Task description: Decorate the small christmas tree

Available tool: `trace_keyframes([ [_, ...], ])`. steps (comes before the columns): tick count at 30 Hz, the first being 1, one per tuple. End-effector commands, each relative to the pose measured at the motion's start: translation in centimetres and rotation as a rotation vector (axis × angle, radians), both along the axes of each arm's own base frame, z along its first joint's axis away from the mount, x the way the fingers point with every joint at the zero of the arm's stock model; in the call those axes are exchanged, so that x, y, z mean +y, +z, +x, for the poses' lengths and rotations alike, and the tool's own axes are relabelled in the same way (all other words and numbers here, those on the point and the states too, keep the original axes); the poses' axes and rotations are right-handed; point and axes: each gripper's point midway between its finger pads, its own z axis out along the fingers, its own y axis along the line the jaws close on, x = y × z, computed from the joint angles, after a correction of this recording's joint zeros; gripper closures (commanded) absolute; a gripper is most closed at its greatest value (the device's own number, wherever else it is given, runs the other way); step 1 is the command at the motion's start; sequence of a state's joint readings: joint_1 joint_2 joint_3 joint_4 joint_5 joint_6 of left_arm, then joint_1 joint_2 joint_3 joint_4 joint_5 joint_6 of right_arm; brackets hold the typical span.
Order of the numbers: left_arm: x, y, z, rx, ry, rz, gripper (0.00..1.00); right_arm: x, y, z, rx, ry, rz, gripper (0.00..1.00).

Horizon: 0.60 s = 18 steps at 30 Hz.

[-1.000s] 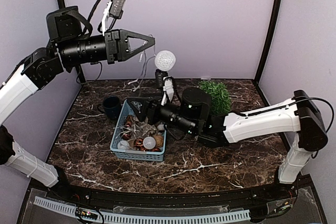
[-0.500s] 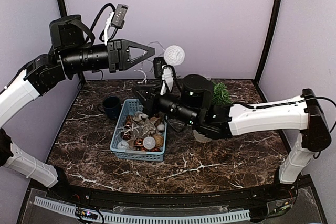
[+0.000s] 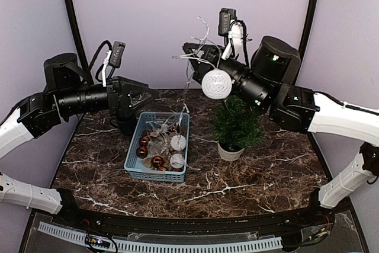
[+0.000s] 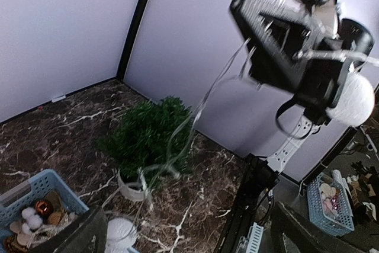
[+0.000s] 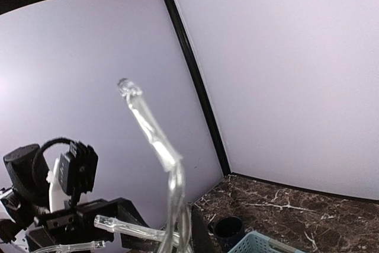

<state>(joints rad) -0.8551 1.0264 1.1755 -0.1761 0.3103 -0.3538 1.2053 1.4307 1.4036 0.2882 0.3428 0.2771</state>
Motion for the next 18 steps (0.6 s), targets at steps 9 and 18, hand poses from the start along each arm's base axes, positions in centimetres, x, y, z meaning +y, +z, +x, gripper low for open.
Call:
trace_keyframes([
  [9, 3.6, -13.6, 3.9, 0.163, 0.257, 0.202, 0.01, -5.1, 4.8, -0.4, -0.013, -0.098, 0.018, 1.0],
  [18, 6.6, -19.3, 7.3, 0.21, 0.418, 0.279, 0.01, -7.6, 6.3, -1.1, -0.011, -0.109, 0.049, 1.0],
])
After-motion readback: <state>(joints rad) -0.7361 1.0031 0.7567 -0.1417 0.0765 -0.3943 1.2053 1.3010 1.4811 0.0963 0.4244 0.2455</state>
